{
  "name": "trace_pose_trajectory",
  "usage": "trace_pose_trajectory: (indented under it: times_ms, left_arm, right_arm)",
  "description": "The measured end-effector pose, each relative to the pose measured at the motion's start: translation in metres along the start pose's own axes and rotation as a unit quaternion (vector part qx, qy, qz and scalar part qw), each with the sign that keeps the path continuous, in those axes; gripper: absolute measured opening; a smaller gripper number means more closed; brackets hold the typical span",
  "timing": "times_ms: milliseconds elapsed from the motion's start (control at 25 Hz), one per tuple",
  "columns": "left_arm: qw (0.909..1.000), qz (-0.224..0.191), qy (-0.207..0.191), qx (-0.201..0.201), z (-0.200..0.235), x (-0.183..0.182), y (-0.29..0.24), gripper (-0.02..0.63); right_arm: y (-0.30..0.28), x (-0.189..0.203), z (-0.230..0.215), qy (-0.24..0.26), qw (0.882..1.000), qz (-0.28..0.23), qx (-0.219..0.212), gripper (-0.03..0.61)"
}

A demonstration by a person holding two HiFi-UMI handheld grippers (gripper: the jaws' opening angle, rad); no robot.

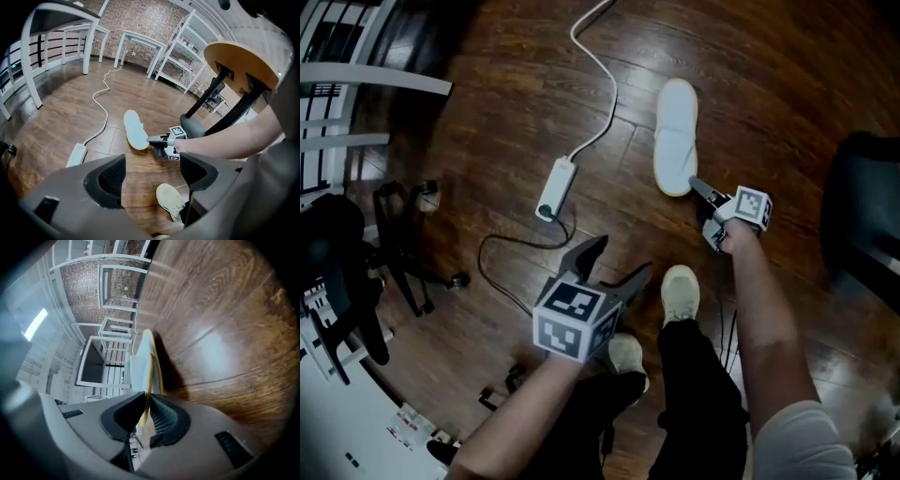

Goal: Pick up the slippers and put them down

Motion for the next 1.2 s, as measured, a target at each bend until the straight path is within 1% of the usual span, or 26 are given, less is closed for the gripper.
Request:
trace_pose_trajectory:
  times_ms: [80,160,240,280,320,480,560,640,760,800,880,960,1040,1080,1200]
  left_arm:
    - [1.0000,-0.001,0.002,0.004,-0.001,-0.001,-0.007,0.365]
    - [1.0000,0.001,0.003,0.008,-0.002,0.001,-0.013,0.365]
    - [0.9999,0.006,0.001,0.010,-0.002,0.004,-0.016,0.364]
    - [0.9999,0.008,-0.001,0.010,-0.002,0.005,-0.017,0.365]
    - [0.9999,0.009,0.000,0.011,-0.001,0.005,-0.017,0.365]
    - [0.9999,0.009,0.008,0.011,-0.005,-0.008,-0.006,0.365]
    - [0.9998,0.012,0.014,0.010,-0.013,-0.016,0.010,0.365]
    - [0.9998,0.013,0.013,0.009,-0.022,-0.028,0.033,0.365]
    - [1.0000,0.002,0.000,0.006,-0.042,-0.059,0.081,0.364]
    - [1.0000,-0.003,-0.002,0.007,-0.050,-0.072,0.101,0.365]
    - [0.9999,-0.010,-0.005,0.008,-0.069,-0.098,0.148,0.365]
    - [0.9996,-0.021,-0.018,0.009,-0.091,-0.124,0.207,0.364]
    - [0.9989,-0.033,-0.031,0.012,-0.113,-0.148,0.273,0.365]
    - [0.9984,-0.039,-0.039,0.013,-0.125,-0.157,0.306,0.365]
    - [0.9965,-0.050,-0.066,0.012,-0.159,-0.171,0.405,0.364]
  right_arm:
    - [-0.002,-0.002,-0.021,-0.004,0.999,-0.001,0.044,0.078]
    - [-0.003,-0.003,-0.032,-0.005,0.997,-0.001,0.071,0.187]
    - [-0.002,-0.002,-0.037,-0.009,0.996,-0.008,0.092,0.195]
    - [-0.001,-0.001,-0.038,-0.013,0.995,-0.010,0.099,0.210]
    - [-0.001,0.000,-0.036,-0.016,0.994,-0.011,0.104,0.243]
    - [0.018,-0.006,-0.004,0.002,0.993,-0.031,0.117,0.245]
    - [0.035,0.000,0.020,0.007,0.992,-0.038,0.123,0.213]
    - [0.052,0.011,0.054,0.018,0.991,-0.035,0.125,0.204]
    - [0.080,0.030,0.125,0.058,0.989,-0.018,0.135,0.206]
    - [0.091,0.036,0.154,0.067,0.988,-0.014,0.136,0.218]
    - [0.115,0.051,0.222,0.089,0.987,-0.006,0.135,0.218]
    - [0.145,0.075,0.303,0.137,0.980,0.010,0.145,0.218]
    - [0.181,0.109,0.393,0.194,0.968,0.033,0.154,0.236]
    - [0.200,0.127,0.438,0.217,0.963,0.041,0.152,0.236]
    - [0.262,0.188,0.566,0.268,0.954,0.042,0.127,0.238]
Point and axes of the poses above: the fingertips, and each gripper's own axes: y backward along the fingers, z to its left, x out of its underside, the point moved 5 cm from there along y, backward along the fingers, and after that the axes turned 5 degrees about -y, right-handed, at the moved point
